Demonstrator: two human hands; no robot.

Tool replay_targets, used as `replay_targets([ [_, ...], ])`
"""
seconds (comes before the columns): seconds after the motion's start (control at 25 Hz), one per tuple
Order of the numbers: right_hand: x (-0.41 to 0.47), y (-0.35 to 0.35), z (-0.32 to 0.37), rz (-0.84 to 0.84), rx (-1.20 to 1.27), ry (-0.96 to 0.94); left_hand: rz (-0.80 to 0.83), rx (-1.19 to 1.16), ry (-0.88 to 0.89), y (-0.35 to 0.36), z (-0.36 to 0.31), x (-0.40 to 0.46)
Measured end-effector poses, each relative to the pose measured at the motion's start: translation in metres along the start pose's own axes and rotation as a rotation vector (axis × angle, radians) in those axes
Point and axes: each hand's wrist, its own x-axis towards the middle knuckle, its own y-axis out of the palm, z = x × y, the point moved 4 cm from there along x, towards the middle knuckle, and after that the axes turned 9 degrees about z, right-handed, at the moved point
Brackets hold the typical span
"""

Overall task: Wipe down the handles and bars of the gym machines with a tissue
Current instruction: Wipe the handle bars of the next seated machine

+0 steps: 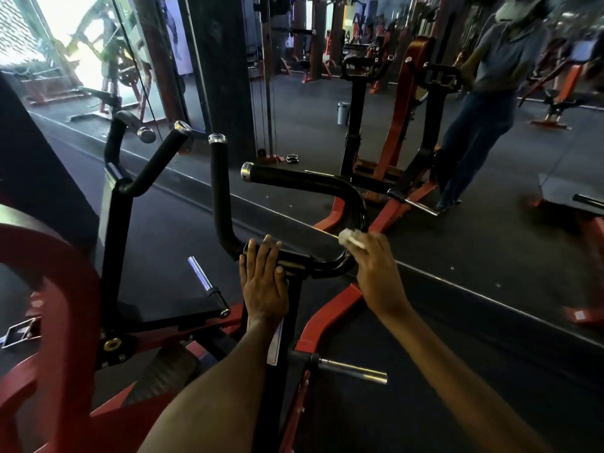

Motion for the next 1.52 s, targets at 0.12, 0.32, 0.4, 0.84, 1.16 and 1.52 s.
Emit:
replay_targets([
  [0.12, 0.015, -0.014, -0.001, -0.114, -0.036, 0.012, -0.007, 0.013, 0.007, 0.0, -0.001, -0.001],
  [0.32, 0.078, -0.018, 0.006, -0.064, -0.173, -0.17, -0.005, -0.008, 0.008, -0.002, -0.002, -0.001],
  [0.4, 0.043, -0.011, -0.005, -0.068, -0.17, -0.209, -0.015, -0.013, -0.001, -0.002, -0.001, 0.0],
  [0.84, 0.162, 0.045, 0.087, 0.347, -0.348, -0.497, -0.022, -0.016, 0.001, -0.003, 0.0, 0.001],
  [1.16, 0.11, -0.027, 0.023, -0.106, -0.19, -0.282, -0.019, -0.024, 0.009, -0.004, 0.0, 0.001],
  [1.52, 0.144, 0.015, 0.056, 0.274, -0.158, -0.349, -0.029, -0.03, 0.001, -0.003, 0.0, 0.0],
])
